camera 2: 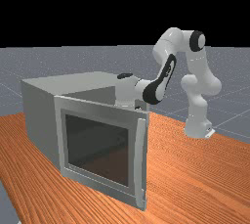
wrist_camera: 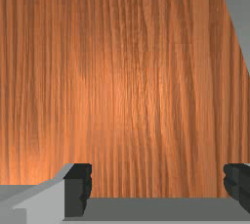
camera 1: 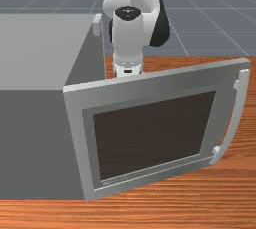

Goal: Close the microwave

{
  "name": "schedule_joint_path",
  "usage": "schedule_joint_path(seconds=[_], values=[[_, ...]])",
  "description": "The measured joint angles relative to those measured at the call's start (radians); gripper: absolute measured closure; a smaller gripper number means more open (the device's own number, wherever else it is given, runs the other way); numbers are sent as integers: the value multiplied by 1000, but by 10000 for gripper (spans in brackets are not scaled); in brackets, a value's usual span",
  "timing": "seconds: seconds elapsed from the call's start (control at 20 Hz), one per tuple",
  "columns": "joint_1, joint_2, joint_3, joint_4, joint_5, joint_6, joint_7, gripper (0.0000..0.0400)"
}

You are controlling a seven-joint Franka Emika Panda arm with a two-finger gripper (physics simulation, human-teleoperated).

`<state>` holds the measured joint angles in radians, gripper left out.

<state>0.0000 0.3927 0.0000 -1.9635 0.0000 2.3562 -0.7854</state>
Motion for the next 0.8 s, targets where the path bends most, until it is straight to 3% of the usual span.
schedule_joint_path(seconds=[0.2, 0.25, 0.3, 0.4, 0.55, 0.8], values=[[1, -16, -8, -7, 10, -9, 41, 0], [0, -122, -36, -91, 30, -124, 206, 155], [-18, -240, -68, -118, 58, -216, 377, 249], [14, -375, -86, -152, 111, -280, 743, 344], [53, -444, -112, -208, 174, -258, 1198, 387], [104, -472, -167, -235, 195, -233, 1349, 399]])
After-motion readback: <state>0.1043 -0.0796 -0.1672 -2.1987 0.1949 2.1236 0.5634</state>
